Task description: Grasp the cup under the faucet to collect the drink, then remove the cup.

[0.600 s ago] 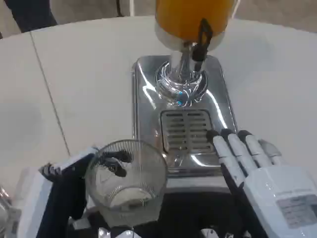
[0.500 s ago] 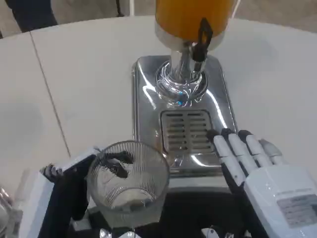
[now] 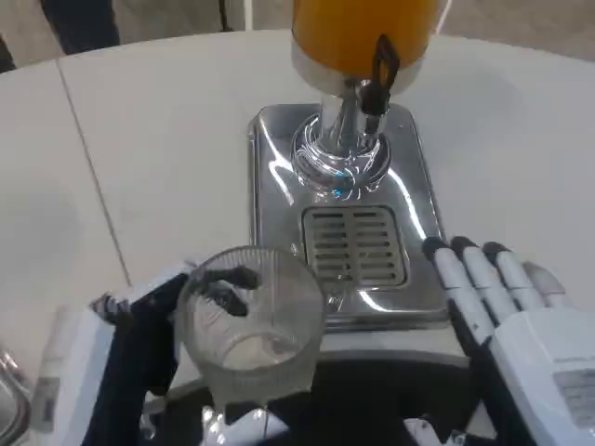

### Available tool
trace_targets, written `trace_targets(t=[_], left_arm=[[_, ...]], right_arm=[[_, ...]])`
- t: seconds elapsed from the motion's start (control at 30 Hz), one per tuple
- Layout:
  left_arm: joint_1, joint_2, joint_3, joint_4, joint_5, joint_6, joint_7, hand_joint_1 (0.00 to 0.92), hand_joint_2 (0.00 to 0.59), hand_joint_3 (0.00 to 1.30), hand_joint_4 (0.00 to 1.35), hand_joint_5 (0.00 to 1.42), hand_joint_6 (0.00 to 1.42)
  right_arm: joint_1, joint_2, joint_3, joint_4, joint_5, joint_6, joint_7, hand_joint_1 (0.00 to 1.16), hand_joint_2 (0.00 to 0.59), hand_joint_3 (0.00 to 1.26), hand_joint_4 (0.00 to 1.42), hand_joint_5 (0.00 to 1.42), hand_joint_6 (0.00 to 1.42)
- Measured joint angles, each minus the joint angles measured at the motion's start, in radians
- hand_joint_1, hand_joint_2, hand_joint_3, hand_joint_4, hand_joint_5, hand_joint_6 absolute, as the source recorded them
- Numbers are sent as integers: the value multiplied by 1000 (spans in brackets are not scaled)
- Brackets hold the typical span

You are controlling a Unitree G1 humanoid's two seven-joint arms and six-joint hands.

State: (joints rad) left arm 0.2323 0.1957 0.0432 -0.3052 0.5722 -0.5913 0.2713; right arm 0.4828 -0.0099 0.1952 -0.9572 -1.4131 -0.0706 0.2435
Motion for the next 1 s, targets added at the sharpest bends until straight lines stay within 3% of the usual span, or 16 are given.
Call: trace_targets(t=[0.23,0.63,1.0], left_arm=[[-150,-38,-46,130,43,51,16,601,0,1116,1031,1424,1424],[-404,-82,-152,405,91,94,103,601,0,1116,1031,1424,1424],[-636,-95,-190,723,68,122,171,601,0,1116,1031,1424,1424]], right_arm=[[30,23,-25,-40,-3,0,12,556,390,0,0,0,47],[28,78,-10,-61,-56,-3,49,564,388,0,0,0,47],[-1,76,1,-33,-92,6,82,567,387,0,0,0,47]])
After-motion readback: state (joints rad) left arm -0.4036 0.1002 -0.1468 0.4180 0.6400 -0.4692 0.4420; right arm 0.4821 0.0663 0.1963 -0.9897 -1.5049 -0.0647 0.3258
